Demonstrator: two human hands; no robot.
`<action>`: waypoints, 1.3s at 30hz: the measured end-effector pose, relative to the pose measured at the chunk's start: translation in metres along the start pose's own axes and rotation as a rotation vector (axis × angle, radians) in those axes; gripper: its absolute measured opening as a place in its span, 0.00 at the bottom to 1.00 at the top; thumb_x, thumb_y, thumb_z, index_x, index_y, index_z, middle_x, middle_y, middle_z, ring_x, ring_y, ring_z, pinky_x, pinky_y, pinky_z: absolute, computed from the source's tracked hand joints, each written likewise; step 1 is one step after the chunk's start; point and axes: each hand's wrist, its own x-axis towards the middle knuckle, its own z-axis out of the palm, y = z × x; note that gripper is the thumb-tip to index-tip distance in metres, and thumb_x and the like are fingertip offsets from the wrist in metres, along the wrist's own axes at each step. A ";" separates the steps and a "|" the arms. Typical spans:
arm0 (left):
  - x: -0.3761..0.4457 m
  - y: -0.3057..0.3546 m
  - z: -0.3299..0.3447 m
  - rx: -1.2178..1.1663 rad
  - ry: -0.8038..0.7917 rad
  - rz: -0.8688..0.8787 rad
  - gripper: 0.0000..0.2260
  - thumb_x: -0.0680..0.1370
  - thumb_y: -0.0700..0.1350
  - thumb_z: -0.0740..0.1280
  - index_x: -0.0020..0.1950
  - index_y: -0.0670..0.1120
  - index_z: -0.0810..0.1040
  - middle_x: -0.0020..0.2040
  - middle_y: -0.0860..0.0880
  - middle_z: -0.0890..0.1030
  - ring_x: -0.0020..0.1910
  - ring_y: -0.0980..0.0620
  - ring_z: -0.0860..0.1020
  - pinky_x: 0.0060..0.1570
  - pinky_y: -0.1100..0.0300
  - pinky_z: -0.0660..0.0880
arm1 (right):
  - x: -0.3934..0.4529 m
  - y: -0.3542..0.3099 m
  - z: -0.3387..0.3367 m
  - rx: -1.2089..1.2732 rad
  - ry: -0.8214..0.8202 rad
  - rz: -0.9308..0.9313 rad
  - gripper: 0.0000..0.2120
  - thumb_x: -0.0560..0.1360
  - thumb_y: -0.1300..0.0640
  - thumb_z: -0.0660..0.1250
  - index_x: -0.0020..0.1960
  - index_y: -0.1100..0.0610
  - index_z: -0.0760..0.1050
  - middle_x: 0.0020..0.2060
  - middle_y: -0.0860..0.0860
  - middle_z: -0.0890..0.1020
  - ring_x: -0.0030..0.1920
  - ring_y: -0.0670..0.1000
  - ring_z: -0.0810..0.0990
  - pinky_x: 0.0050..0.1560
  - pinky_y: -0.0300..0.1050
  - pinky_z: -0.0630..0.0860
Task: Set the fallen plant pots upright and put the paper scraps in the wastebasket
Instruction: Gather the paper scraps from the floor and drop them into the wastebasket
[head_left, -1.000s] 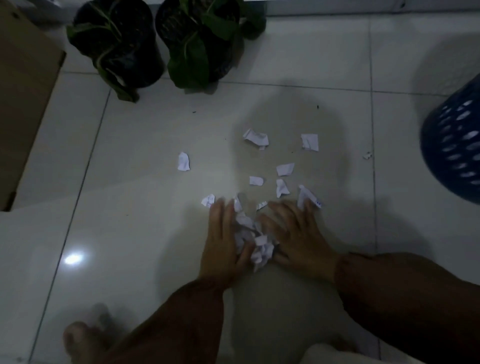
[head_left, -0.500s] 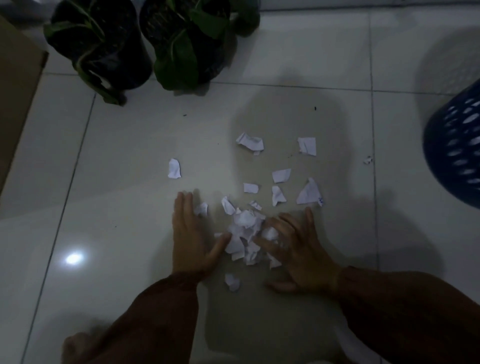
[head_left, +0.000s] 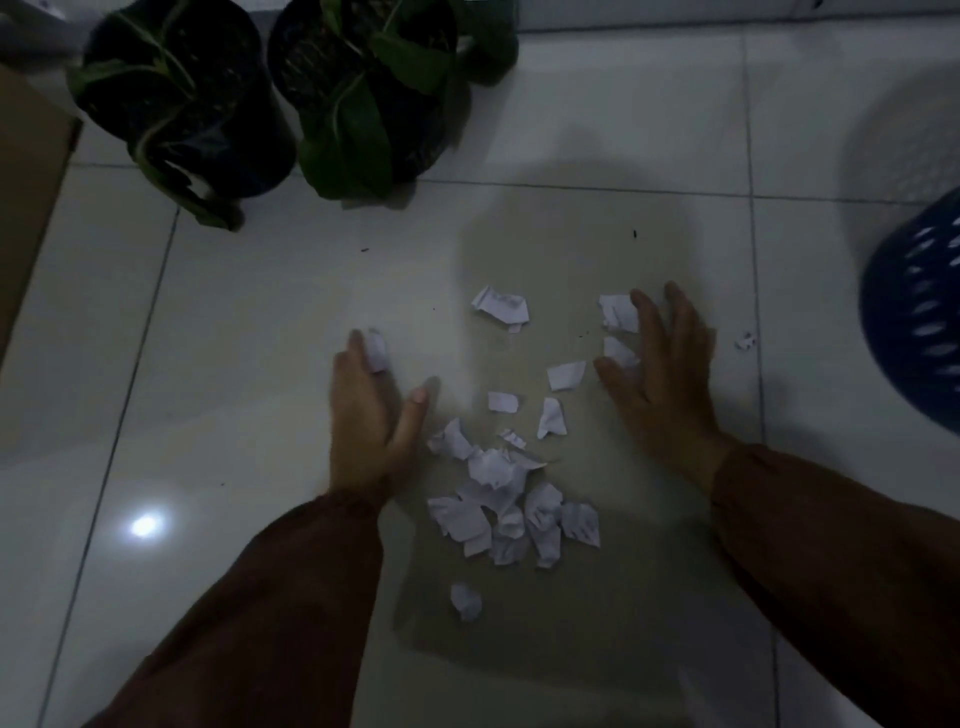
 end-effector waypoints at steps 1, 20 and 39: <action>-0.002 0.008 0.006 -0.027 -0.051 0.041 0.37 0.72 0.61 0.56 0.72 0.39 0.53 0.70 0.38 0.64 0.69 0.53 0.60 0.72 0.58 0.56 | 0.001 -0.003 0.003 -0.015 -0.044 -0.009 0.38 0.69 0.36 0.50 0.72 0.57 0.56 0.74 0.61 0.57 0.73 0.63 0.53 0.73 0.64 0.47; 0.033 0.066 0.051 -0.033 -0.387 0.243 0.26 0.75 0.55 0.53 0.71 0.45 0.61 0.70 0.45 0.68 0.70 0.46 0.65 0.70 0.50 0.61 | 0.006 0.005 -0.001 0.099 -0.066 -0.024 0.30 0.73 0.47 0.55 0.71 0.61 0.59 0.71 0.62 0.62 0.72 0.63 0.57 0.73 0.55 0.53; -0.085 -0.017 -0.004 0.381 -0.401 0.270 0.55 0.57 0.73 0.65 0.73 0.50 0.43 0.74 0.44 0.48 0.74 0.41 0.48 0.71 0.38 0.48 | -0.075 -0.013 0.029 -0.167 -0.368 -0.631 0.47 0.63 0.35 0.69 0.72 0.49 0.50 0.71 0.54 0.52 0.73 0.66 0.53 0.66 0.76 0.52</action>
